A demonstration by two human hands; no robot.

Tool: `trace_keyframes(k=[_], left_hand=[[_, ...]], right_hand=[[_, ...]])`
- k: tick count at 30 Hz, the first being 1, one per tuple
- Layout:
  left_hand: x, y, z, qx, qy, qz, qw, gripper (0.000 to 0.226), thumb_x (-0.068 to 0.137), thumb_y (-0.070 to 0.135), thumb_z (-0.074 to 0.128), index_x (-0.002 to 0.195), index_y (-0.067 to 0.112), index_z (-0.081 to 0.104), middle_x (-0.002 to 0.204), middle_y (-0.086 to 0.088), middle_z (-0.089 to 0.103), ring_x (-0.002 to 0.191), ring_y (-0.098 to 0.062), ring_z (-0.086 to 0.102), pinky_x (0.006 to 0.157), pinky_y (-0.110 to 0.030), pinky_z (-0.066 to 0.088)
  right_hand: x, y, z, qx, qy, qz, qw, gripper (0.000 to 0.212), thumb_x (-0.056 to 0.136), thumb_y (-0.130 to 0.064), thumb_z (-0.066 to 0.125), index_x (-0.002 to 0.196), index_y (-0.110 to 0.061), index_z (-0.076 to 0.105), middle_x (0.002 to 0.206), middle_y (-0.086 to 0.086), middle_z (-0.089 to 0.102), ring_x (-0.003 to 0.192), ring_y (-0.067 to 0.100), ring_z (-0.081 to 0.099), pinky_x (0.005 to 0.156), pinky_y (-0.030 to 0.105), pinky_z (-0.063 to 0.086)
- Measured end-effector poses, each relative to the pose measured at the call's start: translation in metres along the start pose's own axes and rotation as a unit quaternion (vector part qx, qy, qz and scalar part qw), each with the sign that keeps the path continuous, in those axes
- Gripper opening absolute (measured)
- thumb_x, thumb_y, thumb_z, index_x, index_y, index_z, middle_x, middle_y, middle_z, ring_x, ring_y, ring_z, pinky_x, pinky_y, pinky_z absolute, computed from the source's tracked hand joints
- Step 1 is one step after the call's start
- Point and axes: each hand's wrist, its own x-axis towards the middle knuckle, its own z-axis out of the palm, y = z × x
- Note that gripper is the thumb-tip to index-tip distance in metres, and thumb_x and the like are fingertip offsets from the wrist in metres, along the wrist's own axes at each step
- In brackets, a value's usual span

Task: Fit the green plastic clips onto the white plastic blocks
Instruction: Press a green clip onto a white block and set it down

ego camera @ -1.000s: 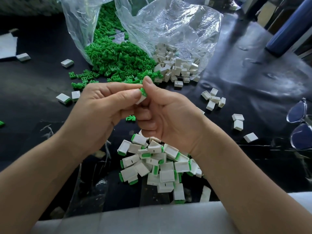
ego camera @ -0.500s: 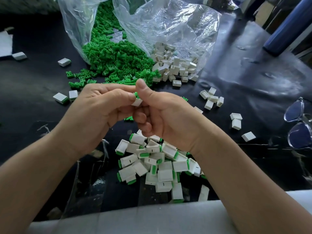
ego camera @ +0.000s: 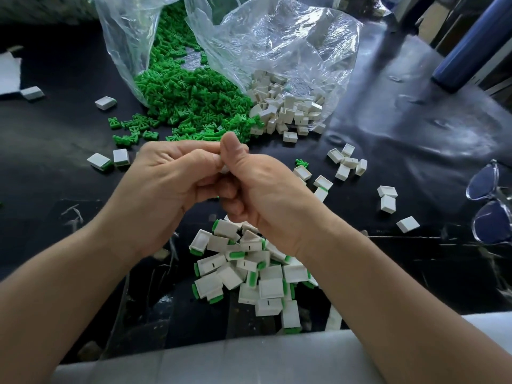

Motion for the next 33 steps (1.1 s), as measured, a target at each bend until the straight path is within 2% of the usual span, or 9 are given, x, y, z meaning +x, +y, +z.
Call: trace_keyframes(k=[4,8,13,17,19,21,24,28,33], left_hand=[[-0.002,0.002,0.005,-0.002,0.004,0.016,1.0,0.023,0.076,0.018,0.05,0.087,0.002,0.062,0.068,0.004,0.069,0.065,-0.008,0.065,0.063,-0.022,0.053],[-0.004,0.002,0.009,-0.016,0.009,0.025,1.0,0.024,0.075,0.017,0.049,0.085,-0.001,0.059,0.064,0.004,0.066,0.062,-0.008,0.063,0.063,-0.022,0.054],[-0.005,0.005,0.013,-0.041,0.023,0.026,0.999,0.02,0.072,0.015,0.048,0.081,0.0,0.059,0.06,0.004,0.066,0.059,-0.007,0.063,0.059,-0.02,0.053],[-0.002,0.002,0.009,-0.037,0.014,0.016,0.999,0.015,0.07,0.008,0.058,0.085,0.006,0.06,0.065,0.006,0.069,0.064,-0.006,0.066,0.062,-0.019,0.054],[0.001,-0.002,0.005,-0.025,0.022,0.013,0.999,0.017,0.074,0.012,0.052,0.087,0.009,0.064,0.07,0.005,0.071,0.07,-0.01,0.067,0.069,-0.023,0.056],[0.003,-0.002,0.001,-0.012,0.049,0.013,0.999,0.021,0.076,0.016,0.051,0.086,0.013,0.07,0.077,0.0,0.072,0.077,-0.017,0.067,0.073,-0.027,0.057],[0.001,0.0,-0.003,0.084,0.063,0.062,0.992,0.01,0.076,0.019,0.071,0.084,0.025,0.074,0.079,0.006,0.073,0.074,-0.006,0.067,0.063,-0.017,0.053],[-0.007,-0.005,0.002,0.249,-0.016,0.056,0.967,0.022,0.062,0.032,0.07,0.083,0.028,0.071,0.071,0.016,0.071,0.06,0.004,0.061,0.057,-0.008,0.048],[-0.01,-0.013,0.005,0.348,-0.034,0.031,0.936,0.024,0.066,0.027,0.078,0.088,0.021,0.074,0.064,0.015,0.064,0.055,0.002,0.055,0.059,-0.022,0.053]], right_hand=[[-0.001,0.003,0.004,0.012,0.025,-0.024,0.999,0.042,0.096,-0.041,0.034,0.064,-0.019,0.049,0.048,-0.011,0.037,0.043,0.003,0.034,0.044,0.016,0.03],[0.0,0.007,0.008,-0.04,0.07,-0.029,0.996,0.041,0.095,-0.044,0.034,0.06,-0.026,0.045,0.049,-0.016,0.04,0.051,0.002,0.036,0.055,0.021,0.027],[0.001,0.008,0.006,-0.045,0.065,-0.045,0.996,0.041,0.097,-0.042,0.034,0.06,-0.028,0.046,0.037,-0.02,0.043,0.045,-0.002,0.04,0.054,0.018,0.029],[-0.001,-0.001,-0.002,-0.025,0.018,-0.035,0.999,0.047,0.097,-0.042,0.031,0.061,-0.021,0.052,0.046,-0.011,0.044,0.042,0.001,0.04,0.044,0.014,0.032],[-0.001,-0.004,-0.008,-0.102,0.029,-0.023,0.994,0.059,0.095,-0.05,0.028,0.056,-0.014,0.054,0.052,0.0,0.041,0.044,0.009,0.036,0.045,0.018,0.03],[-0.001,-0.008,-0.016,-0.2,0.047,-0.01,0.979,0.072,0.091,-0.057,0.024,0.068,-0.003,0.066,0.052,0.001,0.044,0.044,0.01,0.039,0.051,0.021,0.03],[-0.006,-0.016,-0.032,-0.256,0.101,-0.022,0.961,0.056,0.091,-0.053,0.032,0.075,-0.014,0.068,0.052,-0.006,0.048,0.039,-0.004,0.042,0.056,0.022,0.031],[-0.008,-0.026,-0.054,-0.214,0.193,-0.053,0.956,0.04,0.091,-0.042,0.048,0.063,-0.017,0.061,0.044,-0.008,0.045,0.034,0.0,0.035,0.04,0.013,0.03],[-0.012,-0.023,-0.053,-0.301,0.203,-0.03,0.931,0.036,0.09,-0.041,0.053,0.062,-0.019,0.061,0.04,-0.011,0.048,0.037,-0.001,0.04,0.051,0.023,0.031]])
